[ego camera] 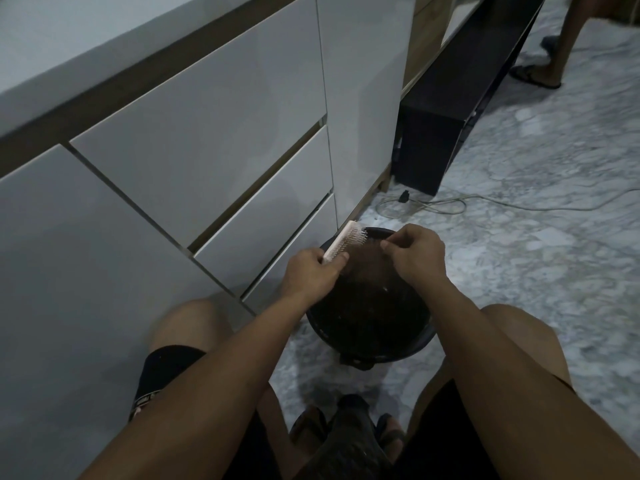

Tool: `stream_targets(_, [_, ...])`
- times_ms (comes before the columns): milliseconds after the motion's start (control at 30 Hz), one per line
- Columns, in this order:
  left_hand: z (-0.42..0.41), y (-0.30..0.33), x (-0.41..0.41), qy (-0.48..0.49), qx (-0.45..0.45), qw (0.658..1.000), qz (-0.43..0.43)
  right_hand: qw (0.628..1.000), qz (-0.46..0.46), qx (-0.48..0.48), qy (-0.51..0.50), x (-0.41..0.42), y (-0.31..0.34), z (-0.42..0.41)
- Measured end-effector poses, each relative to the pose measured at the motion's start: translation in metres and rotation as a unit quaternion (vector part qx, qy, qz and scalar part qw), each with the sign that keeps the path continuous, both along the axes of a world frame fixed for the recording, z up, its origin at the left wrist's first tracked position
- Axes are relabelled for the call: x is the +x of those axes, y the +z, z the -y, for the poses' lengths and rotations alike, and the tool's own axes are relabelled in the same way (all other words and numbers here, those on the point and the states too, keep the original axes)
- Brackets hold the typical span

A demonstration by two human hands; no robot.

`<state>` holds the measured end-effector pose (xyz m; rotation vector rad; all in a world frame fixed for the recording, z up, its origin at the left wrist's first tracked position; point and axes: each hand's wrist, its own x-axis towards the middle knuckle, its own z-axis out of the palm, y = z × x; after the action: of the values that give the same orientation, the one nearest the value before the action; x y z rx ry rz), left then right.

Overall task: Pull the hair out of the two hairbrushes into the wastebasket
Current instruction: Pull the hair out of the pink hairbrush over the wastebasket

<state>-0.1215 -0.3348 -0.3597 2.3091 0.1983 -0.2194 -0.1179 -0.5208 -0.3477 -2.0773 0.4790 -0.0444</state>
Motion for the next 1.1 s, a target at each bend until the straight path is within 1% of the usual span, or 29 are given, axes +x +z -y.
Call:
stream_targets(167, [0.000,0.002,-0.001,-0.007,0.016,1.000,0.010,0.999,0.006,-0.025,-0.037,-0.002,0.003,-0.001])
stream_targets(233, [0.002,0.005,0.000,-0.003,0.018,1.000,0.012,0.999,0.006,-0.022,-0.034,-0.002,0.003,-0.001])
stream_targets(300, [0.003,0.011,0.001,0.002,0.024,1.000,0.015,1.000,0.004,0.014,-0.001,0.000,0.004,0.003])
stream_targets(367, [0.002,0.014,0.000,-0.001,0.022,1.000,0.013,0.996,-0.001,0.081,0.040,0.001,0.007,0.006])
stream_targets(467, [0.000,0.019,-0.002,0.005,0.010,1.000,0.005,0.980,-0.021,0.180,0.082,-0.002,0.011,0.004])
stream_targets(567, [0.003,0.021,-0.002,0.015,-0.010,1.000,-0.004,0.973,-0.049,0.188,0.124,-0.008,0.012,-0.005])
stream_targets(700, [0.007,0.023,-0.002,0.035,-0.009,0.999,0.009,0.970,-0.052,0.188,0.146,-0.010,0.012,-0.011])
stream_targets(733, [0.006,0.024,-0.001,0.042,-0.008,0.999,0.014,0.972,-0.055,0.168,0.155,-0.010,0.012,-0.011])
stream_targets(833, [0.000,0.025,0.001,0.057,0.012,0.998,0.029,0.981,-0.057,0.020,0.185,-0.007,0.007,-0.002])
stream_targets(867, [-0.003,0.025,0.002,0.058,0.023,0.997,0.039,0.980,-0.052,-0.015,0.191,-0.007,0.005,0.002])
stream_targets(933, [-0.007,0.023,0.002,0.062,0.037,0.996,0.052,0.978,-0.046,-0.057,0.197,-0.006,0.002,0.007])
stream_targets(1033, [-0.005,0.020,-0.001,0.061,0.035,0.996,0.046,0.970,-0.059,-0.114,0.208,-0.005,-0.001,0.010])
stream_targets(1100, [-0.003,0.019,-0.002,0.062,0.026,0.997,0.039,0.967,-0.070,-0.122,0.213,-0.003,-0.002,0.008])
